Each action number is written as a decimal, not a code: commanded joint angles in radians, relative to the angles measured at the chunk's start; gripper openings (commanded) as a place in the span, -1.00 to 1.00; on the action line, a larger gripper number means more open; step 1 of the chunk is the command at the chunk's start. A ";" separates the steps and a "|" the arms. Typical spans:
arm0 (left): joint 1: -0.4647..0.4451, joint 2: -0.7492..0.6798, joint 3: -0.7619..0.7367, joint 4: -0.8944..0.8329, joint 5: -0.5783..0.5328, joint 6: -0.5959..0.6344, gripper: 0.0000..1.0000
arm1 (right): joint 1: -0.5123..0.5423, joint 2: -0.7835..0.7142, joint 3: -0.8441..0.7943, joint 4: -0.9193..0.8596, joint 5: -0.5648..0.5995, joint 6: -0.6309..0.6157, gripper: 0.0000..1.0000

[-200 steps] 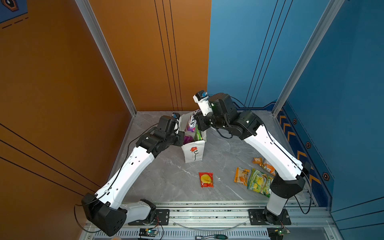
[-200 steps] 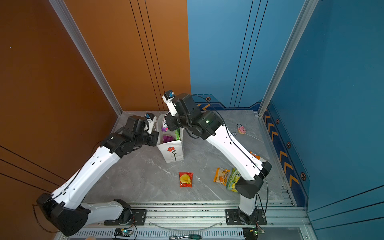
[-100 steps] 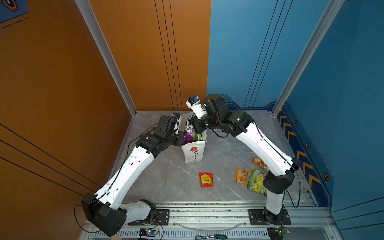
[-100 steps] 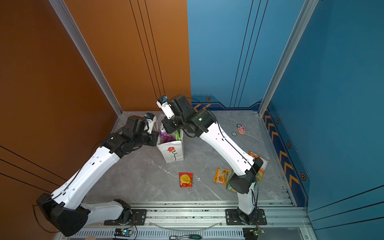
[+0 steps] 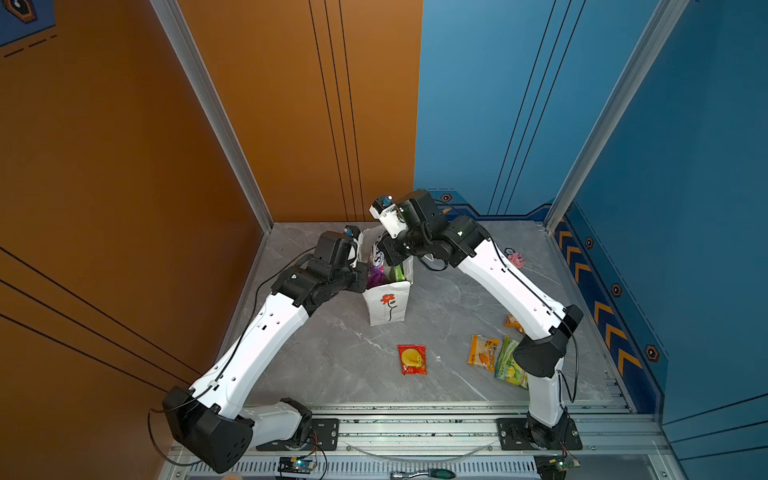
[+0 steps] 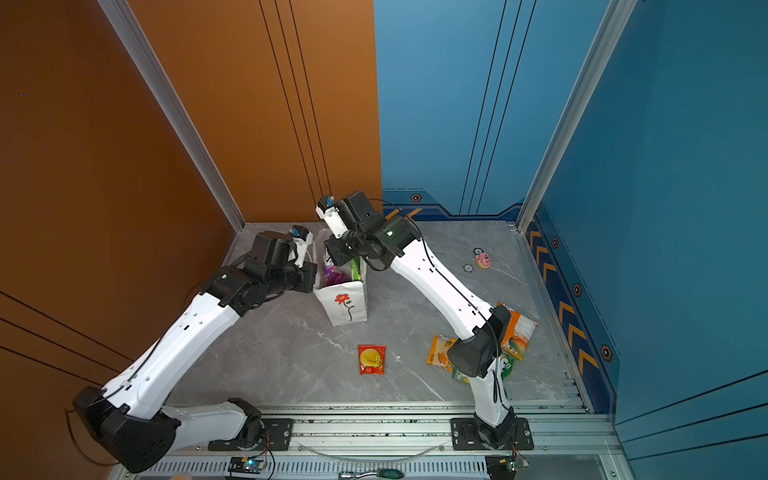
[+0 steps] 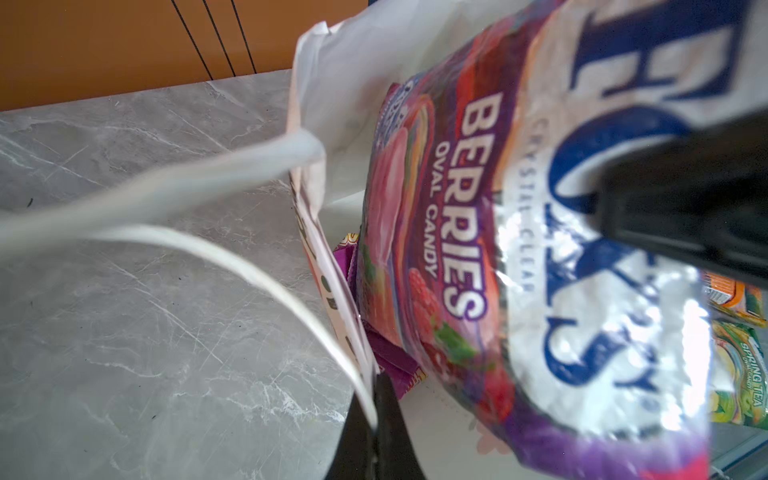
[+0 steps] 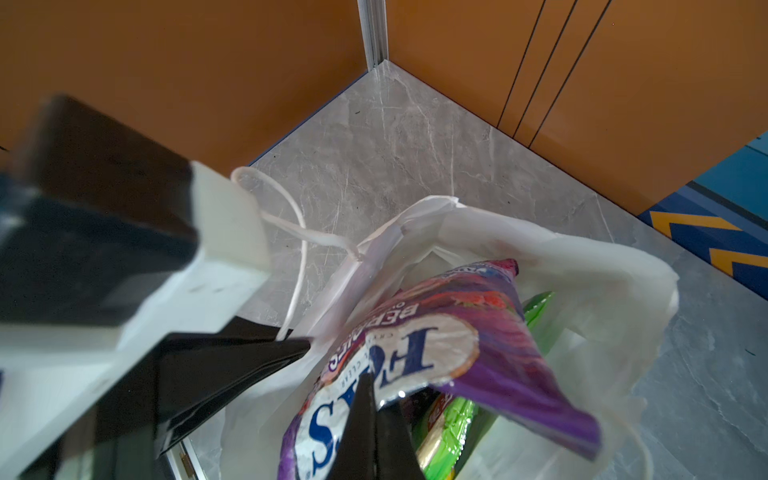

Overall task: Place the snacks into the paper bag
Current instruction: 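Lower the Berries pack into the paper bag beside the chip bag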

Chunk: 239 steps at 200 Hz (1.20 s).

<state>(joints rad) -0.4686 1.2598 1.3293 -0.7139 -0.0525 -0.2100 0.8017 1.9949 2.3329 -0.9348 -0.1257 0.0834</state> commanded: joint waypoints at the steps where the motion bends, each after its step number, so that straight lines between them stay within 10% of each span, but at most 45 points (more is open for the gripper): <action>1: -0.005 -0.036 0.000 0.059 -0.016 -0.005 -1.00 | -0.019 0.020 0.035 0.015 0.044 0.037 -1.00; 200: -0.006 -0.039 0.001 0.059 -0.012 -0.006 -1.00 | -0.005 0.189 0.069 0.015 0.085 0.122 -1.00; 239: -0.005 -0.038 0.002 0.059 -0.012 -0.006 -1.00 | 0.008 0.151 0.070 0.010 0.100 0.134 -0.52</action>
<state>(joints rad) -0.4686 1.2583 1.3277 -0.7143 -0.0521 -0.2100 0.7959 2.1761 2.3798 -0.9234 -0.0475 0.1986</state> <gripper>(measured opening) 0.046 0.176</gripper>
